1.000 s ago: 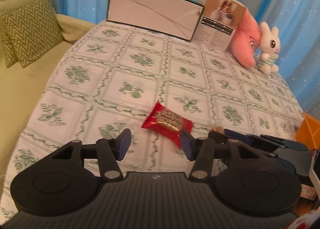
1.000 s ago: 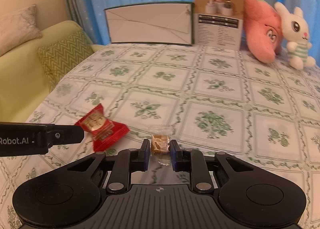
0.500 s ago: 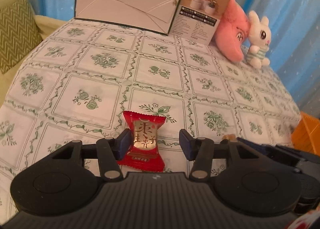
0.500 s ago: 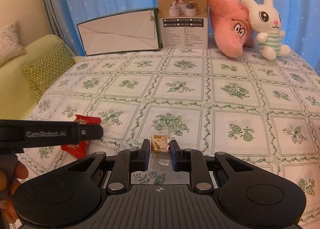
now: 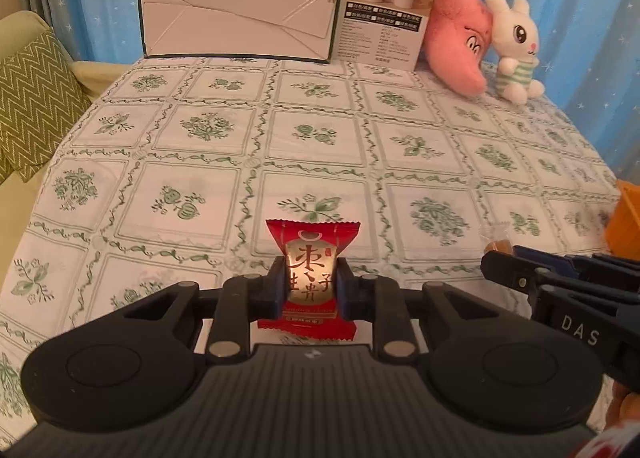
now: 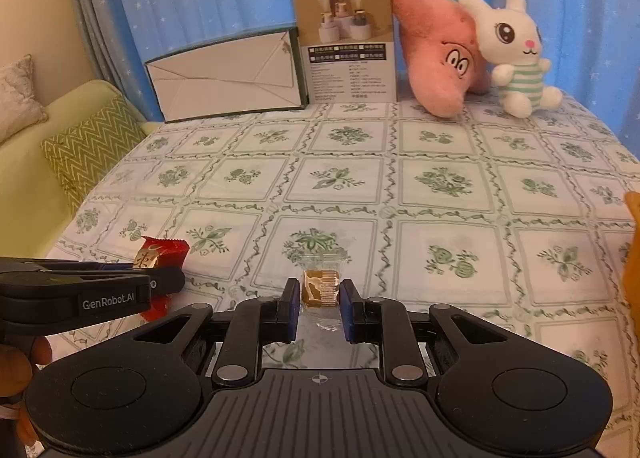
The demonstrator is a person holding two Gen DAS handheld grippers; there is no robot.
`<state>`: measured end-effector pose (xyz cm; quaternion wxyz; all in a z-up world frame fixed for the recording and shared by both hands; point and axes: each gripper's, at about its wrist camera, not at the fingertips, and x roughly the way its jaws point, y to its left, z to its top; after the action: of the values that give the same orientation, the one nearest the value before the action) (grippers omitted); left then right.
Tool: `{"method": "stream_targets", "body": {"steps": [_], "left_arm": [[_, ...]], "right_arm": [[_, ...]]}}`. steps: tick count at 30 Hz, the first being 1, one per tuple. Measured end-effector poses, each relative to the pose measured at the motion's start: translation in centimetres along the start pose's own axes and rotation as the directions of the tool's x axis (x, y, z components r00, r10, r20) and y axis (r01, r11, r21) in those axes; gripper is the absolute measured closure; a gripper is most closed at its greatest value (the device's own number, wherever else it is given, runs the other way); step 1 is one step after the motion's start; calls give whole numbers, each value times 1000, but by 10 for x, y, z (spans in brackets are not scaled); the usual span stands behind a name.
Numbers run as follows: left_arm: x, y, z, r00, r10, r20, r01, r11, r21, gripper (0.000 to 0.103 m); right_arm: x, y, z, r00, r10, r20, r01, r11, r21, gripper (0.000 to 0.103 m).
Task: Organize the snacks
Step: 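Grasp the clear-wrapped candy with the right gripper while the left grasps the red jujube packet, then carry both candies toward the orange tray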
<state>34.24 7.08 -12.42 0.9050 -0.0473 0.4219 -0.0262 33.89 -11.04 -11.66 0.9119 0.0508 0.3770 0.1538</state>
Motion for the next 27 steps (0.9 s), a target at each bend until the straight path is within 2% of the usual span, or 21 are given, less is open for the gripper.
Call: {"method": "stream_targets", "body": {"steps": [8, 16, 27], "left_arm": [[-36, -35, -21, 998, -54, 17, 53, 998, 41, 82], [-80, -83, -63, 992, -122, 15, 121, 990, 77, 82], [-144, -128, -102, 985, -172, 32, 168, 980, 102, 82]], "right_arm": [[-53, -14, -20, 1000, -18, 19, 17, 999, 33, 82], [-120, -29, -51, 998, -55, 38, 53, 997, 64, 82], [-205, -44, -94, 991, -124, 55, 116, 985, 127, 82]]}}
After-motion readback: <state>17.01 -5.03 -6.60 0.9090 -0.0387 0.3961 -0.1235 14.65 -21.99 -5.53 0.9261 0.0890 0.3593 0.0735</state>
